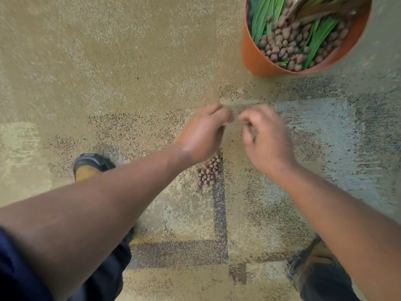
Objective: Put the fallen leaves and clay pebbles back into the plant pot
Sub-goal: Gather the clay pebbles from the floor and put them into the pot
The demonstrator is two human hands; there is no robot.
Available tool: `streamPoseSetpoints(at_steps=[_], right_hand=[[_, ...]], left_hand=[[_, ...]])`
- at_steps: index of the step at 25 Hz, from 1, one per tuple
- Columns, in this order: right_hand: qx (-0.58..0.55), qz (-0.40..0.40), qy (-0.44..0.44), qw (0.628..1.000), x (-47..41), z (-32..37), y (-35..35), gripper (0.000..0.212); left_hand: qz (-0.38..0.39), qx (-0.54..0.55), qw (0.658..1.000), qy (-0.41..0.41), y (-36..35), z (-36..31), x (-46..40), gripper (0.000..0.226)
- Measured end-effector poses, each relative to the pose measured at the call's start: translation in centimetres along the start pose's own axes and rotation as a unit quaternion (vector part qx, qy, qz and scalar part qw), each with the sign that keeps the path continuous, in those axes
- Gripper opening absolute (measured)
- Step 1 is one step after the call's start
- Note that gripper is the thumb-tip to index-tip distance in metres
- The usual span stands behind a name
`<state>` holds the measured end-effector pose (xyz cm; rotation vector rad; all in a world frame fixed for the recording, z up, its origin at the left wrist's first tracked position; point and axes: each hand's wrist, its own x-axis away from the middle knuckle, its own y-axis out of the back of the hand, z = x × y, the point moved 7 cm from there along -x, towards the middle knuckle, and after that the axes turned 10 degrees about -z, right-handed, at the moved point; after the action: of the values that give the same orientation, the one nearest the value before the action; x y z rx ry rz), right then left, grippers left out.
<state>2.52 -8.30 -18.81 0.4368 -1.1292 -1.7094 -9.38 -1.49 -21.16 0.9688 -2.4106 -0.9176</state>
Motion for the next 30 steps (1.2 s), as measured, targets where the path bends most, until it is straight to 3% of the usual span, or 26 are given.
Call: streamPoseSetpoints(at_steps=[2, 4, 6, 8, 10, 13, 19, 23, 30], right_hand=[[0.009, 0.171, -0.068, 0.983, 2.7, -0.6, -4.3, 0.043], [0.017, 0.255, -0.082, 0.963, 5.3, -0.4, -7.3, 0.070], [0.016, 0.298, -0.091, 0.950, 7.3, -0.5, -9.5, 0.075], [0.020, 0.294, -0.085, 0.952, 8.1, -0.7, -10.6, 0.059], [0.027, 0.268, -0.069, 0.960, 7.7, -0.6, -10.9, 0.041], [0.041, 0.262, -0.027, 0.964, 7.2, -0.2, -11.2, 0.032], [0.033, 0.273, -0.039, 0.961, 7.6, -0.8, -11.4, 0.019], [0.040, 0.270, -0.035, 0.961, 8.1, -1.1, -11.1, 0.006], [0.065, 0.251, -0.035, 0.965, 8.3, -2.5, -10.5, 0.012]], left_hand=[[0.133, -0.050, 0.984, 0.102, -2.2, 3.5, 4.0, 0.029], [0.225, -0.075, 0.960, 0.149, -3.8, 5.2, 7.3, 0.041], [0.272, -0.106, 0.941, 0.174, -4.8, 5.7, 9.6, 0.050], [0.267, -0.132, 0.938, 0.175, -5.4, 5.8, 10.5, 0.049], [0.232, -0.139, 0.948, 0.166, -5.5, 5.5, 10.2, 0.031], [0.203, -0.117, 0.960, 0.154, -5.4, 5.0, 9.5, 0.006], [0.206, -0.084, 0.962, 0.158, -5.5, 5.5, 9.6, 0.009], [0.239, -0.095, 0.961, 0.103, -5.8, 5.3, 9.5, 0.002], [0.253, -0.085, 0.961, 0.078, -6.5, 4.3, 8.7, 0.013]])
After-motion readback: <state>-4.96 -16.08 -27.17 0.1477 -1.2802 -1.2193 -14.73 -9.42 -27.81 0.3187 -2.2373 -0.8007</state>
